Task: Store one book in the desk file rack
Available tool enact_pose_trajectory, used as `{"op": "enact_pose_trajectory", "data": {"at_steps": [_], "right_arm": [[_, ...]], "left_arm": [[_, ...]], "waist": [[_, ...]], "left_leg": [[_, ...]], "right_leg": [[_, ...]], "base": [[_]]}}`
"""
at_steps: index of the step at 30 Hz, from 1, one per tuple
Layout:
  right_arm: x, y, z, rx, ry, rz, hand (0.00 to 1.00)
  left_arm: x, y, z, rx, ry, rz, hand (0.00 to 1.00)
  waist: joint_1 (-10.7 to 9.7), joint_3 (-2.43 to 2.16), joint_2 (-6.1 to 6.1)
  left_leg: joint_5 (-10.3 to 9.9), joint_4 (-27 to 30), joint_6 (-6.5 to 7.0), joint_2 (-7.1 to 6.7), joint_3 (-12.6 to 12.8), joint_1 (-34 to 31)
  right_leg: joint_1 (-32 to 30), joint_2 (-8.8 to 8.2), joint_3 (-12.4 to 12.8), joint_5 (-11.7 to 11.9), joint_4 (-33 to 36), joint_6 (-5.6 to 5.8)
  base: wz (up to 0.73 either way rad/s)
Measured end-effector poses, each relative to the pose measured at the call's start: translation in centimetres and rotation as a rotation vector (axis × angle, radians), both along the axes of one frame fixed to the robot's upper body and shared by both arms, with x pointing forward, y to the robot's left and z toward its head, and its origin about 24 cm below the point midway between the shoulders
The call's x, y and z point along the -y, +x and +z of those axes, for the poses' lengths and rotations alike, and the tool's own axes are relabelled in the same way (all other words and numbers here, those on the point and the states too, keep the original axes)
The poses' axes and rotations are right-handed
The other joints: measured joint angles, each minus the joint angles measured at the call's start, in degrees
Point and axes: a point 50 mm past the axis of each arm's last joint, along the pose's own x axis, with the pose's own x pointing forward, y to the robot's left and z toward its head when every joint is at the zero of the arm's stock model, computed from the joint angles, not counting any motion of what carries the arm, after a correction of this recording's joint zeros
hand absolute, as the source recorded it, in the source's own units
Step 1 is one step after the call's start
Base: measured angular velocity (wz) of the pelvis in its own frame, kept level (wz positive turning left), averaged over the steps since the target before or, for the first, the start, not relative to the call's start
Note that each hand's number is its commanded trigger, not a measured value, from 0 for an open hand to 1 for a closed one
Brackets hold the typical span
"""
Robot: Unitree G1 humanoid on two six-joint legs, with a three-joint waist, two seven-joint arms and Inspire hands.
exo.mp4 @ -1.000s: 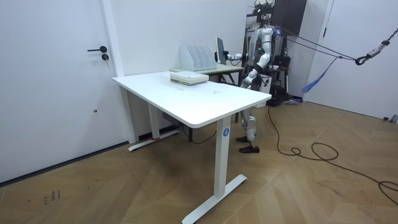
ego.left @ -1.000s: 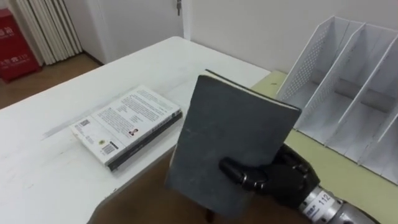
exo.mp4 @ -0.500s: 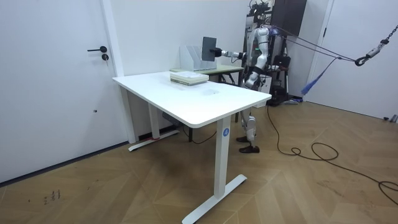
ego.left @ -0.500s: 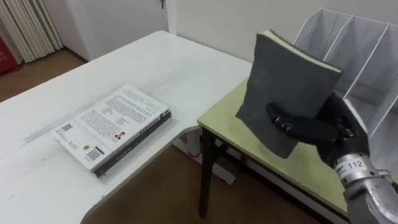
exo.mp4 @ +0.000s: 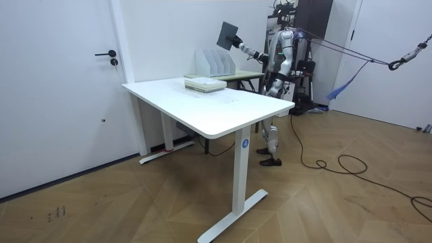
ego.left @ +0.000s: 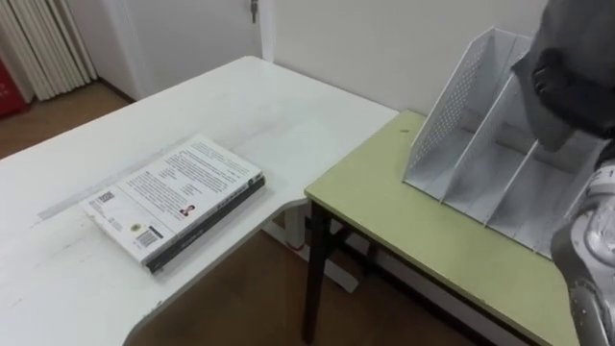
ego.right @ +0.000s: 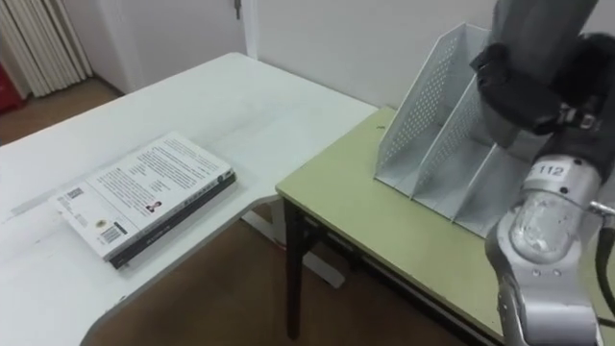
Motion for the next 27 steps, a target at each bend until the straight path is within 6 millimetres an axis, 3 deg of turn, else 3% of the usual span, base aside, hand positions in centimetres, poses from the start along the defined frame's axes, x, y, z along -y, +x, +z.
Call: {"op": "enact_pose_trajectory", "data": {"at_steps": [5, 13, 27], "right_arm": [[0.9, 0.1, 1.4, 0.074, -0.006, -0.112, 1.00], [2.0, 0.9, 1.2, 0.046, 0.013, -0.200, 1.00], [3.5, 1.4, 0.1, -0.026, 0.036, -0.224, 1.00]], "left_arm": [[0.0, 0.1, 0.0, 0.001, 0.009, 0.004, 0.00], [-0.1, 0.1, 0.0, -0.005, 0.021, 0.017, 0.00], [-0.3, 0.1, 0.0, -0.006, 0.025, 0.032, 0.00]], "waist": [[0.5, -0.03, -0.10], [0.8, -0.28, -0.72], [0.9, -0.09, -1.30]], "left_leg": [[0.0, 0.2, 0.00, -0.08, -0.5, -1.0], [0.0, 0.2, -0.05, -0.16, -1.6, -1.1], [0.1, 0.7, -0.08, -0.36, -3.0, -1.9]], "right_leg": [[-0.7, -0.17, -0.9, 0.0, 0.0, 0.00], [-0.6, -0.44, -2.9, 0.0, -0.1, 0.01], [-0.6, -0.73, -4.3, 0.0, -0.2, -0.01]], "base": [[0.04], [0.04], [0.04]]}}
